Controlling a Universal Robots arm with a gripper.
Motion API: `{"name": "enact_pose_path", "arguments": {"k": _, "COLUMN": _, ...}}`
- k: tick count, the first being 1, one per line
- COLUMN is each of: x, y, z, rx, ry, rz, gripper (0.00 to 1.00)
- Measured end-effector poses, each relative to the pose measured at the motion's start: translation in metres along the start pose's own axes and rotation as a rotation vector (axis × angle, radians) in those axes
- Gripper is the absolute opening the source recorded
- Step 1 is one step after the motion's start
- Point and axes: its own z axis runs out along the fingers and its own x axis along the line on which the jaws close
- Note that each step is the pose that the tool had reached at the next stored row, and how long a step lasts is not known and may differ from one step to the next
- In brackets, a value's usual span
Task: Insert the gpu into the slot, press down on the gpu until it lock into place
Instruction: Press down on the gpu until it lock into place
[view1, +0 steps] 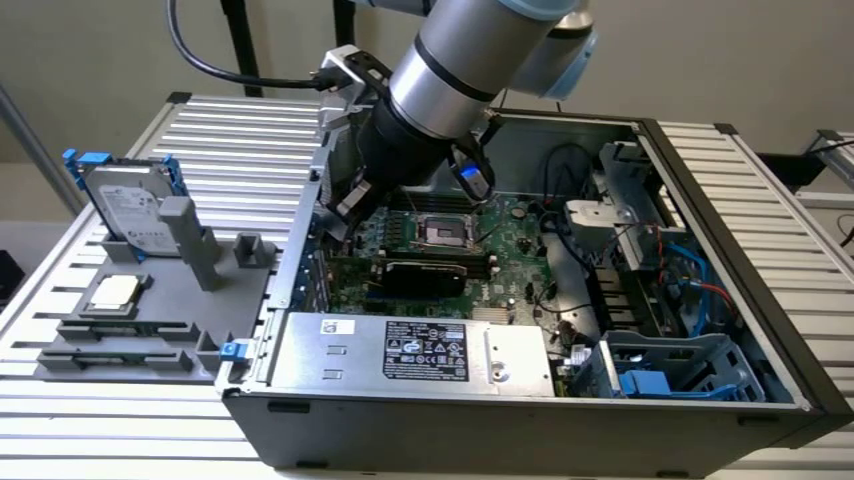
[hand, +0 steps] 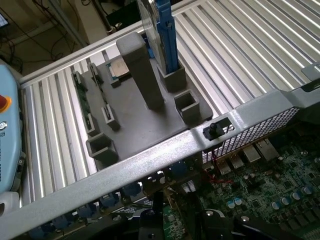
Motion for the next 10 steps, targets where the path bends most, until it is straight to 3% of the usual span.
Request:
{"name": "enact_pose_path", "arguments": {"k": 4, "x": 0.0018, "y": -0.0029, "z": -0.0024, "rx": -0.0148, "ry": 0.0071, "rz": 0.001, "gripper": 0.33}}
{"name": "enact_pose_path", "arguments": {"k": 10, "x": 0.0056, "y": -0.0067, "z": -0.0032, "rx": -0.0177, "ry": 0.0081, "rz": 0.002, "gripper": 0.33}}
